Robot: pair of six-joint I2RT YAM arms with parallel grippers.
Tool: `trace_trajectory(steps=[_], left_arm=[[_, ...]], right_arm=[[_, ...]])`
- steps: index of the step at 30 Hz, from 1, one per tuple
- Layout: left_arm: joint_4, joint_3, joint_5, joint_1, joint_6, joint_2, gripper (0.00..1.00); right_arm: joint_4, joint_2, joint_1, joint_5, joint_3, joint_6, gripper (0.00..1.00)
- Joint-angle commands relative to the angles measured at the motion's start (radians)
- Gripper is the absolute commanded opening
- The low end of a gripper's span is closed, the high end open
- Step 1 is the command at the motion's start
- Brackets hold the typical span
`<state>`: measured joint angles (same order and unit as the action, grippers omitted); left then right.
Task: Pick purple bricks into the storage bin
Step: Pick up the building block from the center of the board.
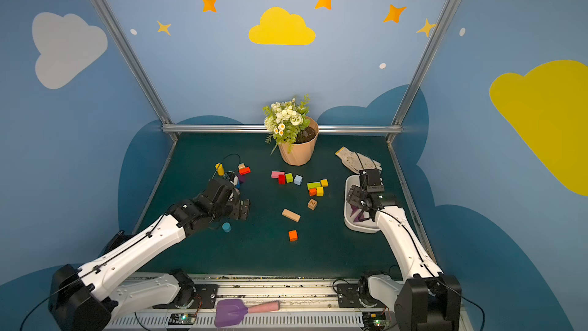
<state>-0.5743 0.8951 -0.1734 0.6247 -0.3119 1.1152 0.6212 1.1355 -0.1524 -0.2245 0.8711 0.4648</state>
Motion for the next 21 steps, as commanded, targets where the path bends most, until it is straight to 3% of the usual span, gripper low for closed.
trace_trajectory(steps=[1,11,21], left_arm=[[-0.031,0.037,-0.091,0.000,-0.047,-0.013,1.00],[-0.132,0.153,-0.149,-0.077,-0.271,0.201,1.00],[-0.280,0.218,-0.083,-0.208,-0.413,0.350,1.00]], right_arm=[[-0.062,-0.028,-0.026,0.029,-0.002,-0.053,0.83],[-0.220,-0.033,-0.217,0.050,-0.050,-0.146,0.83],[-0.333,0.110,-0.474,0.067,-0.034,-0.268,0.82]])
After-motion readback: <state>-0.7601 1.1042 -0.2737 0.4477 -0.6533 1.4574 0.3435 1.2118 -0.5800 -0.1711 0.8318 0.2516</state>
